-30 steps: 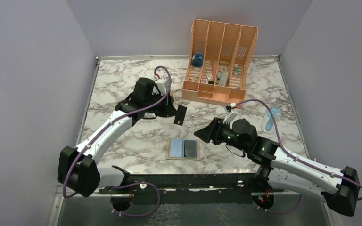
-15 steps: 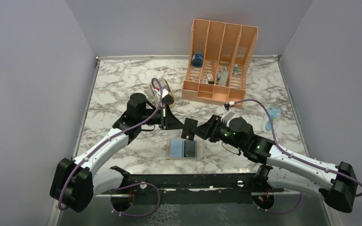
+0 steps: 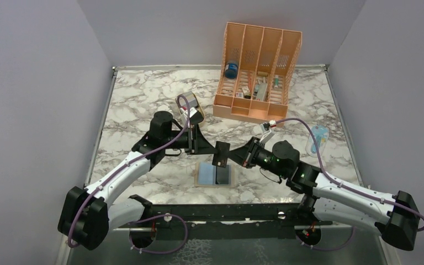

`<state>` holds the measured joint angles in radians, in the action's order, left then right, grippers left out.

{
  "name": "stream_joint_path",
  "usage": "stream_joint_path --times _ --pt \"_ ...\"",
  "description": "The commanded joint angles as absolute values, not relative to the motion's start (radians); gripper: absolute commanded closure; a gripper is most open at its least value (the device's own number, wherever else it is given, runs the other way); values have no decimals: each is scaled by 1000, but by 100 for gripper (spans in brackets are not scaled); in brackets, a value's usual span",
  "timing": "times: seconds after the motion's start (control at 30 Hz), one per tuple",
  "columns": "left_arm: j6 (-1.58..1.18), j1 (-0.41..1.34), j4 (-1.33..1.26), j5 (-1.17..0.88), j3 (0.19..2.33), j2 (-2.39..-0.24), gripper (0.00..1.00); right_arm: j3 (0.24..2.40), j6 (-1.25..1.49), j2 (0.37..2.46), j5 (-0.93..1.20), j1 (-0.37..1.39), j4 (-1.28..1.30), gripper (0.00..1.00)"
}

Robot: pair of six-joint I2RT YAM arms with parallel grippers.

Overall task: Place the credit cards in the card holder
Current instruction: Pick up the credit card from the storage box.

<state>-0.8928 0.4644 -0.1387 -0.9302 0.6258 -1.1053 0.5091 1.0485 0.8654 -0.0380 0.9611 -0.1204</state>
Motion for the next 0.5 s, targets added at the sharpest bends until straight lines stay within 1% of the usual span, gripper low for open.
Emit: stream_joint_path --times 0.0,0.07,0.23,0.47 --pt "-702 469 133 -746 727 -1087 52 495 1008 861 -32 965 -130 99" --pt "-643 469 222 -671 746 -1086 48 506 1000 870 -41 965 -88 99" --pt "-611 469 279 -546 737 -1074 43 504 981 893 -55 966 -49 99" --pt "-589 469 317 -430 665 -1097 44 498 957 1008 -32 966 -48 99"
